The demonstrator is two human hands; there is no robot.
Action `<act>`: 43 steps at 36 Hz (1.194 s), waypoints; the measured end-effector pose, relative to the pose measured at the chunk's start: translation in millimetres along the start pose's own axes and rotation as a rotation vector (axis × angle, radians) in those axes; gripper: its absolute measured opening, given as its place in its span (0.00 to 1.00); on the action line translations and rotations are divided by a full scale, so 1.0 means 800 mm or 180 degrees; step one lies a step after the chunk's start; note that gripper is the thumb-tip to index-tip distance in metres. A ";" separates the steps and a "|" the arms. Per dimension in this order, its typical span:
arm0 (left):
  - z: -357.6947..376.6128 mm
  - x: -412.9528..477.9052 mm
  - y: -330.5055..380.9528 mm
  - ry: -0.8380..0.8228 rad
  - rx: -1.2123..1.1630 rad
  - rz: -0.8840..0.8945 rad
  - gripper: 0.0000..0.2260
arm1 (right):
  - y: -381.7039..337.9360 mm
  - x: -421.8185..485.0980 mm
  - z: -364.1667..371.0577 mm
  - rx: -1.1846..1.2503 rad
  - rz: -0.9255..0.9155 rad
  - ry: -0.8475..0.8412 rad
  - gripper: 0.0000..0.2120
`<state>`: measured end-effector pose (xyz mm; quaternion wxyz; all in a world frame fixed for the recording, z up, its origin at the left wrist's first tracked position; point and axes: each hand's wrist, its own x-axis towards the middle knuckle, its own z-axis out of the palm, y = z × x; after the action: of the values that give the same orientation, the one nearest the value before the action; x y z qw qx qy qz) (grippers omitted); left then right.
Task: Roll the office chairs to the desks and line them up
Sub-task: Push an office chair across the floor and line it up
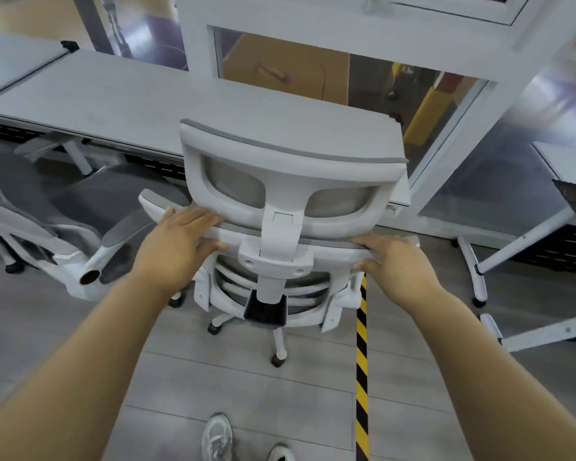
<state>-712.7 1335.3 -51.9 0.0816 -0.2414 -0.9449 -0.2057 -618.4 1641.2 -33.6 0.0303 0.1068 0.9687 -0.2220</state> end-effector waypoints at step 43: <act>-0.001 -0.034 0.079 -0.0332 0.0143 0.0004 0.21 | 0.028 -0.064 -0.067 -0.0748 0.0119 -0.0444 0.21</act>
<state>-658.0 1373.5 -35.8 0.0379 -0.2505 -0.9520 -0.1715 -564.5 1674.4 10.6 0.1140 0.1049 0.9814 -0.1133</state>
